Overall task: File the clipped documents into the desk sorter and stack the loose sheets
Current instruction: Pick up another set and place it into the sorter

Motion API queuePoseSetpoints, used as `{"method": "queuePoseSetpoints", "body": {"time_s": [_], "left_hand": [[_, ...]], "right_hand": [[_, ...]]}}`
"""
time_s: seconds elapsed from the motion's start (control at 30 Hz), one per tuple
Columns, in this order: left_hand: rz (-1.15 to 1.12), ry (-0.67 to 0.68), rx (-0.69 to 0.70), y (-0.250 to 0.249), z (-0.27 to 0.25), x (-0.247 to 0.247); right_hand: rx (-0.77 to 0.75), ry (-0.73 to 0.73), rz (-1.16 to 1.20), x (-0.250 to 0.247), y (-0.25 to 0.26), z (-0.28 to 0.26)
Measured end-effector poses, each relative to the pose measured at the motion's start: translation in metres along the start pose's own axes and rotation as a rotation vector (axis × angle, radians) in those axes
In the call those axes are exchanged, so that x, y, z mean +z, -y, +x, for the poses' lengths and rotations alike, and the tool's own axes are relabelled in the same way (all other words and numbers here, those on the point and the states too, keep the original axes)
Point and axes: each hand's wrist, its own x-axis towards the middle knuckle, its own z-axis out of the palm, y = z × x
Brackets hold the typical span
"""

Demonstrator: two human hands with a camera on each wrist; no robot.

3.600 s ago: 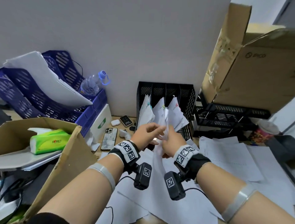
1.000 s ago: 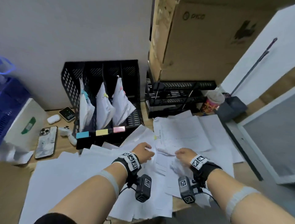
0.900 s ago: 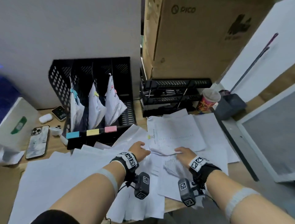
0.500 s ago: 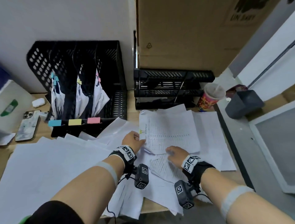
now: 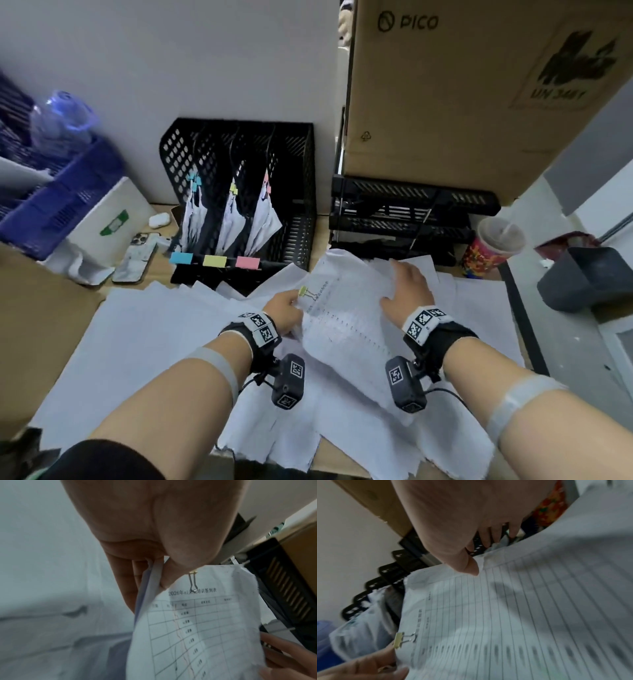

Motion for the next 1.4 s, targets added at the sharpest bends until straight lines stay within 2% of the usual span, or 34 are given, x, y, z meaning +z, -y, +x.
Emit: {"method": "queuePoseSetpoints", "body": {"time_s": [0.07, 0.13, 0.23, 0.3, 0.43, 0.57, 0.77, 0.8, 0.87, 0.9, 0.93, 0.97, 1.03, 1.07, 1.1, 1.2, 1.33, 1.4], "left_hand": [[-0.017, -0.014, -0.031, 0.008, -0.013, -0.021], [-0.041, -0.077, -0.041, 0.018, -0.027, -0.041], [-0.109, -0.258, -0.056, 0.04, -0.044, -0.074], [-0.198, -0.302, -0.1, 0.051, -0.057, -0.093], [-0.297, -0.276, -0.155, 0.066, -0.077, -0.122], [-0.327, -0.217, -0.146, 0.08, -0.084, -0.143], [-0.213, -0.086, -0.126, 0.09, -0.084, -0.17], [-0.184, -0.079, -0.103, 0.09, -0.084, -0.176], [-0.137, -0.061, -0.03, 0.086, -0.08, -0.187], [-0.124, -0.053, 0.011, 0.082, -0.079, -0.191], [-0.107, -0.047, 0.053, 0.078, -0.077, -0.195], [-0.103, -0.039, 0.093, 0.074, -0.075, -0.2], [-0.075, -0.03, 0.172, 0.06, -0.073, -0.205], [-0.064, -0.018, 0.218, 0.052, -0.074, -0.207], [-0.056, 0.008, 0.265, 0.044, -0.073, -0.208], [-0.041, 0.085, 0.407, 0.019, -0.079, -0.208], [-0.135, 0.244, 0.508, 0.001, -0.079, -0.206], [-0.118, 0.275, 0.532, -0.003, -0.071, -0.207]], "right_hand": [[-0.032, 0.112, -0.059, 0.0, 0.022, 0.002], [-0.027, 0.213, 0.008, 0.007, 0.042, 0.0], [-0.048, 0.23, 0.138, 0.028, 0.064, -0.009], [-0.04, 0.249, 0.155, 0.041, 0.08, -0.019], [-0.013, 0.264, 0.233, 0.061, 0.111, -0.032], [-0.033, 0.24, 0.284, 0.075, 0.139, -0.039], [0.014, 0.199, 0.295, 0.093, 0.173, -0.049], [0.041, 0.183, 0.279, 0.097, 0.178, -0.049], [0.075, 0.037, 0.182, 0.104, 0.188, -0.051], [0.041, -0.047, 0.138, 0.104, 0.196, -0.055], [-0.031, -0.063, 0.123, 0.103, 0.205, -0.061], [-0.111, 0.005, 0.128, 0.101, 0.217, -0.068], [-0.183, 0.248, 0.091, 0.102, 0.241, -0.082], [-0.177, 0.312, 0.044, 0.104, 0.252, -0.086], [-0.16, 0.312, 0.002, 0.108, 0.259, -0.089], [-0.116, 0.188, -0.025, 0.106, 0.274, -0.092], [-0.023, 0.028, -0.029, 0.08, 0.276, -0.09], [0.05, -0.034, 0.008, 0.058, 0.275, -0.087]]}}
